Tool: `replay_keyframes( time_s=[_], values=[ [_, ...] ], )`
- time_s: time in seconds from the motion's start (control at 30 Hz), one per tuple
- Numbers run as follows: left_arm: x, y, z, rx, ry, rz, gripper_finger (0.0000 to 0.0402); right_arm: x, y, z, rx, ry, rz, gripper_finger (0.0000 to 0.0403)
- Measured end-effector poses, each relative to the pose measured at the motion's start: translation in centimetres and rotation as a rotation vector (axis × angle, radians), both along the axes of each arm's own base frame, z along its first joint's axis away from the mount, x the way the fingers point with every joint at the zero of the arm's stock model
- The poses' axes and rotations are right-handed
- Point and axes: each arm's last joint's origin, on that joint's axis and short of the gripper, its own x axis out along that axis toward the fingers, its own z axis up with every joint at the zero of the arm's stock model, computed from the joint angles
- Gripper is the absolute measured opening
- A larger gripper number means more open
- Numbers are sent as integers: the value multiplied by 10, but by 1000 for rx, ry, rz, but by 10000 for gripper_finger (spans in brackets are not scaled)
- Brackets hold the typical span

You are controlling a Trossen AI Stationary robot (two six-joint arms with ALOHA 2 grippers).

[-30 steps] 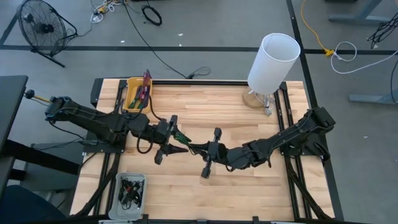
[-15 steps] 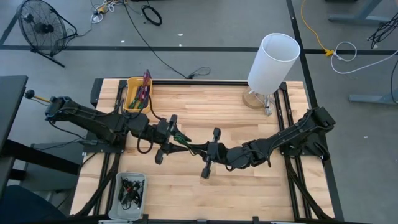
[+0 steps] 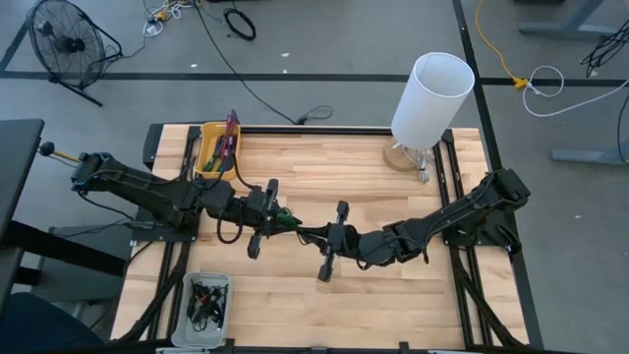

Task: Pick & Place USB Port
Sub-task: Put the green charger cable into the yellow bin

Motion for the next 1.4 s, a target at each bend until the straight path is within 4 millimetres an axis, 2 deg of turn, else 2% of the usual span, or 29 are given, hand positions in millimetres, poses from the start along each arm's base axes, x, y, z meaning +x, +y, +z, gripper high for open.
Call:
replay_keyframes(
  time_s=[0.23,0.53,0.63,0.8,1.0,1.2,1.3,1.4],
  values=[
    [0,1,0,0,4,25,35,0,0,0,-15,6,2,16],
    [0,3,-2,5,21,84,34,-2,-2,-1,-64,35,-45,91],
    [-2,6,-3,31,42,168,34,-4,-3,-2,-96,59,-93,119],
    [-18,20,-3,79,133,444,34,-6,-1,-3,-107,76,-94,154],
    [-43,54,-1,112,219,808,34,-9,6,-4,-104,79,-74,170],
    [-73,104,-17,122,441,1140,34,-13,14,-4,-108,82,-50,165],
    [-87,129,-26,107,575,1254,34,-14,17,-5,-109,82,-42,160],
    [-98,151,-32,55,666,1293,34,-15,18,-5,-112,87,-38,157]
  ],
)
